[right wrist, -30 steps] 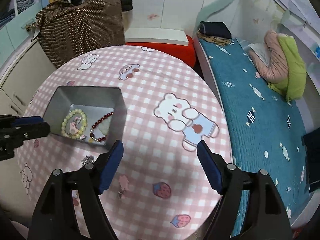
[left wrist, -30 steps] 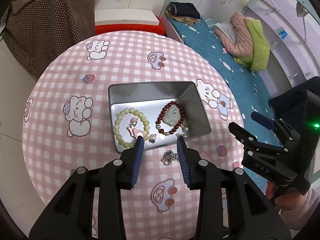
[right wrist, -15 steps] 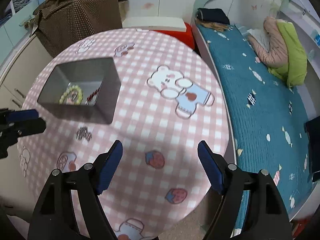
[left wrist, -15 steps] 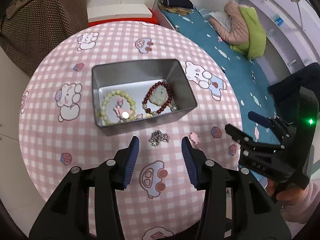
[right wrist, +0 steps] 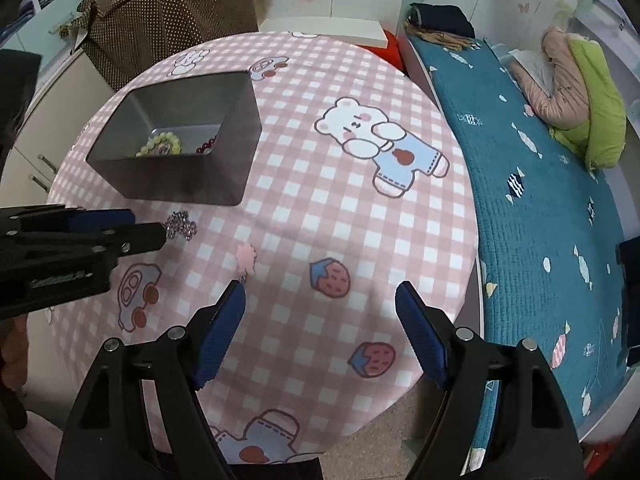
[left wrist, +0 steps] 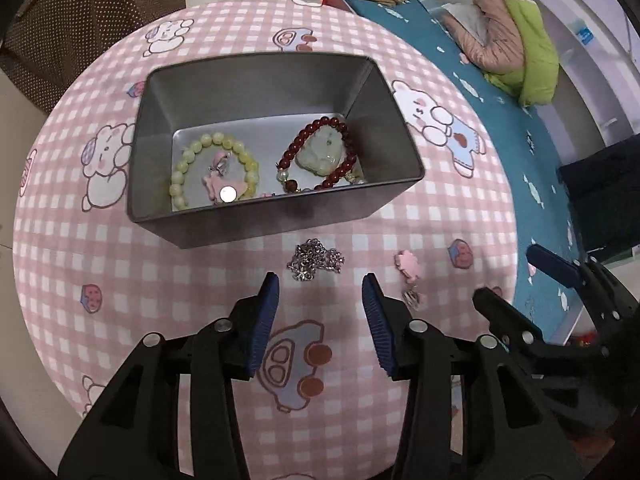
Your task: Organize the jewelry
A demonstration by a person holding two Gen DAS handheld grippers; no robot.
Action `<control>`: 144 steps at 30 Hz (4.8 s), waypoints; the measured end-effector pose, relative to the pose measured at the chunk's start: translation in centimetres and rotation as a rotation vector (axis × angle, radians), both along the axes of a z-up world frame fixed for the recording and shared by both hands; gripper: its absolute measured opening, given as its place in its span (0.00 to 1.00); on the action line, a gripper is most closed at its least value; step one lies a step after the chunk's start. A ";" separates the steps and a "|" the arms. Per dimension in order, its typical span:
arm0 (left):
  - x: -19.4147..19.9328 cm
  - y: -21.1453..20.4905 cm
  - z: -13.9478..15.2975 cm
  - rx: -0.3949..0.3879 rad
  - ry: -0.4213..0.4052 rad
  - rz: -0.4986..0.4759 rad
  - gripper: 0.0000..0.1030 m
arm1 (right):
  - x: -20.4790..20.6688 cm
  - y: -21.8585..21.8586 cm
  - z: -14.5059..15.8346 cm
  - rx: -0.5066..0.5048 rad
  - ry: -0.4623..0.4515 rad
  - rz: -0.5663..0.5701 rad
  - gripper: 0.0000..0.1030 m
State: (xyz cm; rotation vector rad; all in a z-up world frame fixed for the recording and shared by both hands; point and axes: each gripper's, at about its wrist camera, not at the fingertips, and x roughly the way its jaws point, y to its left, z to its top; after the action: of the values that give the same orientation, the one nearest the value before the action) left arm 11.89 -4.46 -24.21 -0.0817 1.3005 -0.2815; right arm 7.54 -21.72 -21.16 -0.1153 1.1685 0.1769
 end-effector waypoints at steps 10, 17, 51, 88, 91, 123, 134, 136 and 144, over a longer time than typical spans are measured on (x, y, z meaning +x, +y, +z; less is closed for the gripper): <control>1.0 -0.4 -2.0 0.014 0.021 0.006 0.17 | 0.2 0.1 -1.1 0.009 0.036 -0.009 0.72; 0.9 -0.8 -2.7 0.030 0.003 -0.027 0.00 | 0.5 0.5 -1.3 0.048 0.036 0.002 0.72; 0.8 -1.1 -2.1 0.032 -0.015 -0.013 0.28 | 0.2 3.1 -2.1 0.059 -0.004 0.095 0.10; -1.4 0.7 9.6 -0.077 -0.260 0.027 0.03 | 0.4 2.0 6.7 0.074 -0.231 0.137 0.10; -1.4 1.2 11.2 -0.092 -0.293 0.042 0.03 | 0.8 2.7 7.9 0.071 -0.269 0.164 0.10; 5.4 5.9 11.1 -0.107 -0.261 0.167 0.03 | 8.4 10.7 6.9 0.113 -0.244 0.358 0.10; 6.4 6.6 8.6 -0.044 -0.185 0.172 0.25 | 9.1 9.2 6.2 0.090 -0.208 0.269 0.50; 6.3 6.6 8.4 -0.036 -0.178 0.172 0.26 | 9.2 8.8 6.1 0.092 -0.203 0.252 0.50; 5.8 6.2 8.4 -0.026 -0.169 0.161 0.26 | 8.9 8.3 6.4 0.086 -0.211 0.230 0.50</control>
State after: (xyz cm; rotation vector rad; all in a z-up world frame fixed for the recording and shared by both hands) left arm 17.69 1.70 -15.81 -0.1802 1.1159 -0.1638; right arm 16.45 -13.40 -14.79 -0.1879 0.9343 0.4077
